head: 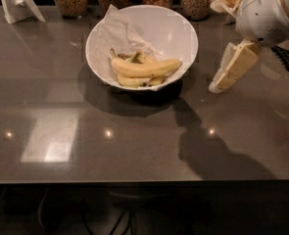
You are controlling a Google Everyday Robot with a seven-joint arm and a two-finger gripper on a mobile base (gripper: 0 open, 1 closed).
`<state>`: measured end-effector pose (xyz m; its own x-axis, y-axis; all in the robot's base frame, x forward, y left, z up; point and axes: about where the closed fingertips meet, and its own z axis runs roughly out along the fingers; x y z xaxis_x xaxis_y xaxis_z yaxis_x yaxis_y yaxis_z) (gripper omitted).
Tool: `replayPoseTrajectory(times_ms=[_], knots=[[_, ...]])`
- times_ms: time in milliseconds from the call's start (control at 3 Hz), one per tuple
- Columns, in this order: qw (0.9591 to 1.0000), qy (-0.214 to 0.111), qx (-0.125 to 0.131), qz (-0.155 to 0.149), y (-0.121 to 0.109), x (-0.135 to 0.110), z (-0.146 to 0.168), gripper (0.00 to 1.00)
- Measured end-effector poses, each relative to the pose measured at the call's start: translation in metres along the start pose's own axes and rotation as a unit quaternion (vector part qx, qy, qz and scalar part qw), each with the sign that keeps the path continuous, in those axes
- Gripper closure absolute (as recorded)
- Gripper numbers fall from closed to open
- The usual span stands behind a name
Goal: Pick banana from white bowl
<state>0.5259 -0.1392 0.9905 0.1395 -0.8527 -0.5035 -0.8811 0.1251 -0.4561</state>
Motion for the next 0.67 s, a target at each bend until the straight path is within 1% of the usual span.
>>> replayPoseTrajectory(times_ms=[333, 667], knots=[[0.999, -0.022, -0.005, -0.038, -0.019, -0.019, 0.028, 0.0], [0.9969, -0.036, -0.009, -0.069, -0.032, -0.038, 0.051, 0.0]])
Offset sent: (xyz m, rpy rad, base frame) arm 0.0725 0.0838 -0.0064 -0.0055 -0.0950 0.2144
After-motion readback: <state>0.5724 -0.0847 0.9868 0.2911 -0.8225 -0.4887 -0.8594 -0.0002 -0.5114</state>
